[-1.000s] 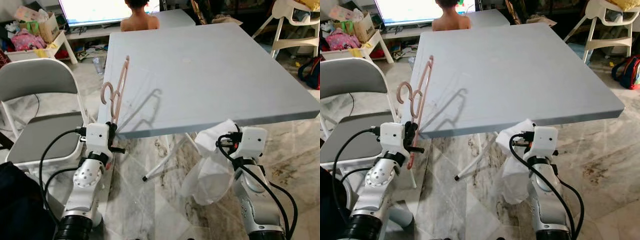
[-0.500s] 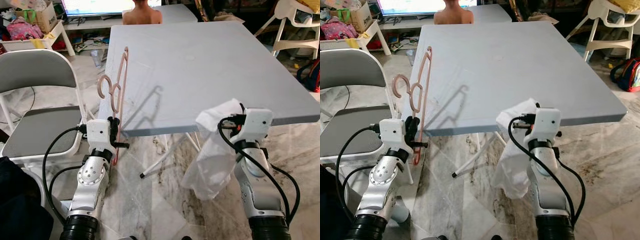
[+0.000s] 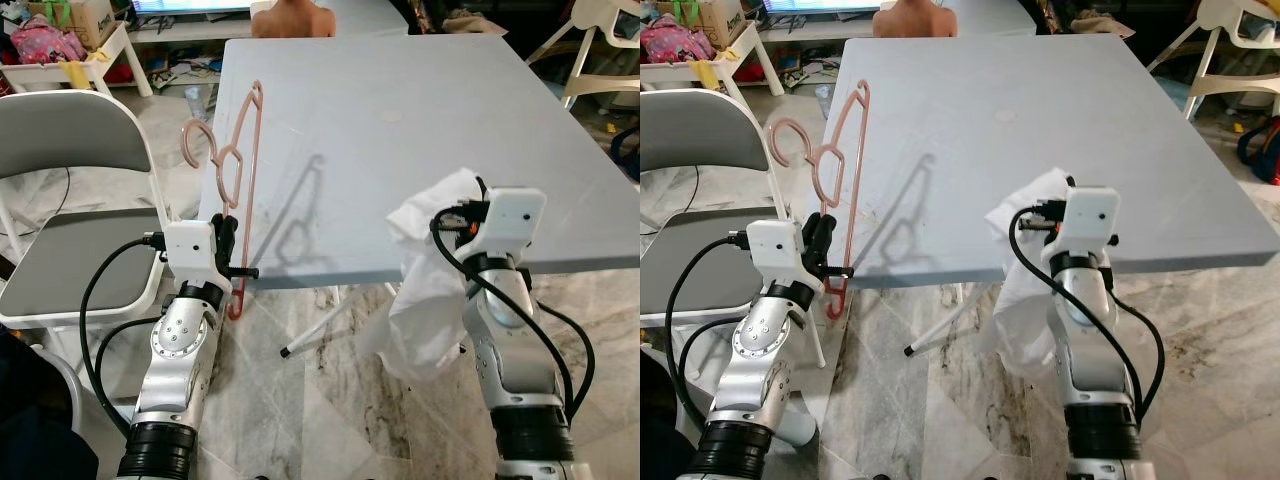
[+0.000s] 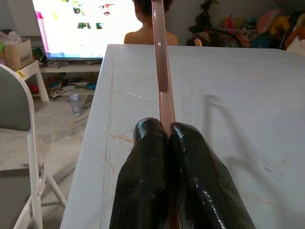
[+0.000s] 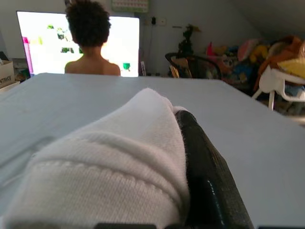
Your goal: Hang hanger
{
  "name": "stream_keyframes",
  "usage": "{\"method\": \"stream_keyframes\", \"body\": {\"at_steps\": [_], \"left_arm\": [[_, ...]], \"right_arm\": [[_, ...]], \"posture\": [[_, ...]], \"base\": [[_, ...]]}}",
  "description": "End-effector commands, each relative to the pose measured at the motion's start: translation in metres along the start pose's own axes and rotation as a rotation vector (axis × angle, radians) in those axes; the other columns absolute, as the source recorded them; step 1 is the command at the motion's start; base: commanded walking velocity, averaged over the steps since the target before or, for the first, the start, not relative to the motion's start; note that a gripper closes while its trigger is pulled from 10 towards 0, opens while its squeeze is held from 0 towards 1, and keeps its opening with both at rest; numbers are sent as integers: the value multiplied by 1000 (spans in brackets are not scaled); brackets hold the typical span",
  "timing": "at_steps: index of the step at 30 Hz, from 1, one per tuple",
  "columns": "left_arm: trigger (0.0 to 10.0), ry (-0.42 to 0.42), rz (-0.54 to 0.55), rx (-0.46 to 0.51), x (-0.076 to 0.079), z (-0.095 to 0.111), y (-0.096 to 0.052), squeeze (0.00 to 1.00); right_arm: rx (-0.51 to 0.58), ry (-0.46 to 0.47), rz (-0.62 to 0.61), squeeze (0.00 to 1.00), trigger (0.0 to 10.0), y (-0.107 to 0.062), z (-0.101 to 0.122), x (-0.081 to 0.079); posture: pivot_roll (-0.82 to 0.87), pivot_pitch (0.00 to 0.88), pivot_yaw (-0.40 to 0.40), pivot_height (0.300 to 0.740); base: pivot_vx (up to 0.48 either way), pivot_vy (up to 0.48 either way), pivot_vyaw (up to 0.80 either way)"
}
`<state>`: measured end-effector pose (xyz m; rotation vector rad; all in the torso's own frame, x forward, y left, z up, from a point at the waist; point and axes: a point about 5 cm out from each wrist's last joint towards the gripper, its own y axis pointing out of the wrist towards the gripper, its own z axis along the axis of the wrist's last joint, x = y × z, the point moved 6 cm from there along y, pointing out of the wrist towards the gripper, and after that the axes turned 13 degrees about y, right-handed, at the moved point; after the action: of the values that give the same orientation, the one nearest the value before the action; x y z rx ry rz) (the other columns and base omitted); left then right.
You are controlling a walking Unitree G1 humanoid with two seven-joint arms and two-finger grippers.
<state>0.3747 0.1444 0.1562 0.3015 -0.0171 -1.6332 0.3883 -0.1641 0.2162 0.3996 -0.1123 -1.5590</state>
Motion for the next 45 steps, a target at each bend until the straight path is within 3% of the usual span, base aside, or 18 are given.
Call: {"method": "stream_keyframes", "body": {"at_steps": [1,35,38,45], "left_arm": [[10000,-1,18,-74,-3,-18,-6,0],[10000,-29,37,-106,-2,-26,-13,0],[10000,-28,24,-76,0,-21,-15,0],[10000,-26,38,-127,0,-34,-25,0]], "right_arm": [[68,-1,22,0,10000,7,18,-5],[77,-7,65,0,10000,17,21,-16],[74,-7,66,0,10000,17,20,-16],[48,10,76,0,10000,20,16,-17]], "posture": [[123,176,-43,740],[136,176,-82,740],[145,179,-88,740],[167,190,-106,740]], "base": [[337,0,0],[381,0,0],[0,0,0],[0,0,0]]}}
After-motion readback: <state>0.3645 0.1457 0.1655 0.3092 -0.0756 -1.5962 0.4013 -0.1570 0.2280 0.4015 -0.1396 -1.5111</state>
